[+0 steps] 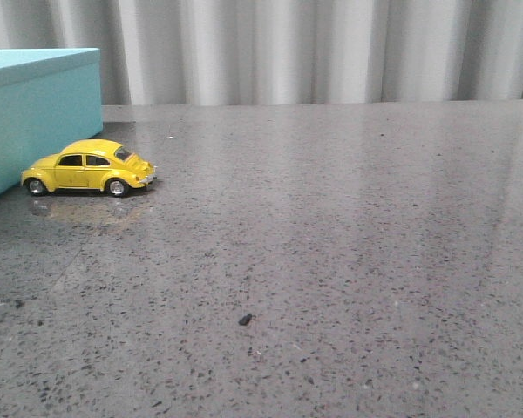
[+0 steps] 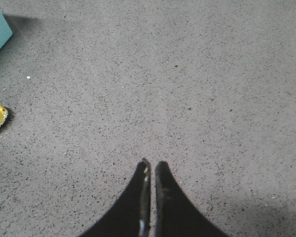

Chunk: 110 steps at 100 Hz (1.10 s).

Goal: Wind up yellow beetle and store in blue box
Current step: 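Move the left gripper over the beetle beside the blue box, then lower the left gripper and close it around the beetle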

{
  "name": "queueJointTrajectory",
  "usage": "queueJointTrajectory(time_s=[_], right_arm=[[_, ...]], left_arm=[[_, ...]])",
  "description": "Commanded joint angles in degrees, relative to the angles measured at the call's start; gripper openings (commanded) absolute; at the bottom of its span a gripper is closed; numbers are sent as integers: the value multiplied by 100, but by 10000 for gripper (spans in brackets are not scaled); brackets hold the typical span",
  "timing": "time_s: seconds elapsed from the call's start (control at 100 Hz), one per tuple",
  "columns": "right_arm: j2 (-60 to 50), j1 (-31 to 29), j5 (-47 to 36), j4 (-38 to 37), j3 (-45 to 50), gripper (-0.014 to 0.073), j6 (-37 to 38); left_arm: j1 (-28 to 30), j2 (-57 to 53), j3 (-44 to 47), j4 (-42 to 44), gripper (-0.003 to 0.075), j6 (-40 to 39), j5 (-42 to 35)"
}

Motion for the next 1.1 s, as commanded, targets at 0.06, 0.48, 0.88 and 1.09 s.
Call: queueJointTrajectory(time_s=[0.06,0.48,0.88,1.09], right_arm=[[-84,-9,-257,73,-140,-61,-50],[-84,-9,-190,73,-140,-61,-50],[-84,-9,-233,73,-140,-61,-50],[-84,-9,-281,73,-140,-61,-50]], left_arm=[[-580,472,-445,-26,440,686,-137],[-1679,2057,-1437,70,440,2495,1814],[-1744,3108,-1992,910,440,2678,1869],[-1744,3251,-2001,673,440,3023,1752]])
